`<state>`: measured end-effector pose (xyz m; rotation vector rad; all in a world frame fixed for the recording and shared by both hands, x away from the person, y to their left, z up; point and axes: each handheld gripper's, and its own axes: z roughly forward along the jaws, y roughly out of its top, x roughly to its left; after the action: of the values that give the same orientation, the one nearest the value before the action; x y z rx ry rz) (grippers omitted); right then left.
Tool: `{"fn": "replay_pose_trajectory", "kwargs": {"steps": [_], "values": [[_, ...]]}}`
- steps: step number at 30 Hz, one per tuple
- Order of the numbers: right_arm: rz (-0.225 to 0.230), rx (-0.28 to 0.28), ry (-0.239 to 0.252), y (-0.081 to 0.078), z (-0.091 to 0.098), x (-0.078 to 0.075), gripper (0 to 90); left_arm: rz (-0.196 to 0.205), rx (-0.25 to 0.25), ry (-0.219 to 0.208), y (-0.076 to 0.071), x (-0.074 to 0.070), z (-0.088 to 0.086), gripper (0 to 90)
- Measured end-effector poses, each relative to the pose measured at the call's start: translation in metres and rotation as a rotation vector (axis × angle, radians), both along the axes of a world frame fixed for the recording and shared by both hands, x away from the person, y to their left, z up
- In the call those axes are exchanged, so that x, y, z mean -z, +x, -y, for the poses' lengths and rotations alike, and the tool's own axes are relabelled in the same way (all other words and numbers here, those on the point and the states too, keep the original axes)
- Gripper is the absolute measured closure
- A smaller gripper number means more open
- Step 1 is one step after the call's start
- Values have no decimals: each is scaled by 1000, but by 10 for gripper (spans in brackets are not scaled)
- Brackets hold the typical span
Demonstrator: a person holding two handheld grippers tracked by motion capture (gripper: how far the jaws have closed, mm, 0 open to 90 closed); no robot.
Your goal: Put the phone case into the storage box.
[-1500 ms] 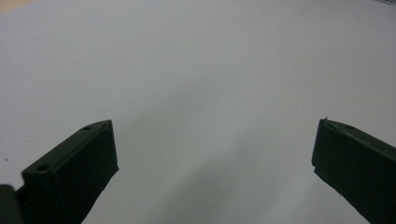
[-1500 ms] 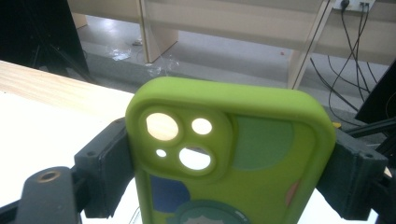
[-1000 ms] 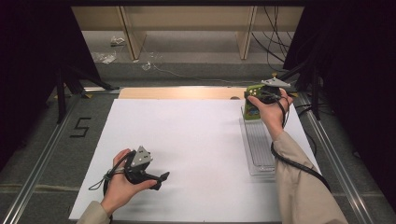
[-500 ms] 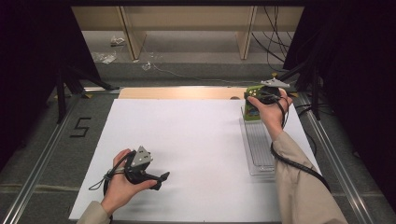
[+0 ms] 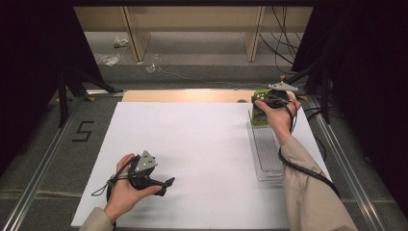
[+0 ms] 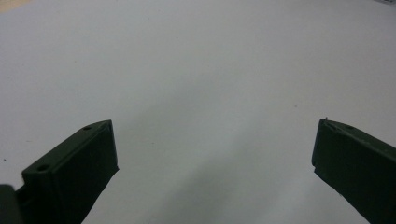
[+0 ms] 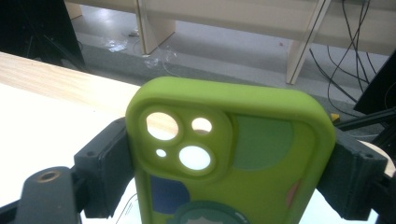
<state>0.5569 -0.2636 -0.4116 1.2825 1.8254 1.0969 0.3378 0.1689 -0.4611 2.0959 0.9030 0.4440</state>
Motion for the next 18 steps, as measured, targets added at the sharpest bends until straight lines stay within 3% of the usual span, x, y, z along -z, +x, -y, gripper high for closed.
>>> {"fn": "replay_pose_trajectory", "kwargs": {"steps": [18], "values": [[-16, -2, 4, 1, 0, 4, 165, -3, 4, 5, 0, 0, 0, 0]]}}
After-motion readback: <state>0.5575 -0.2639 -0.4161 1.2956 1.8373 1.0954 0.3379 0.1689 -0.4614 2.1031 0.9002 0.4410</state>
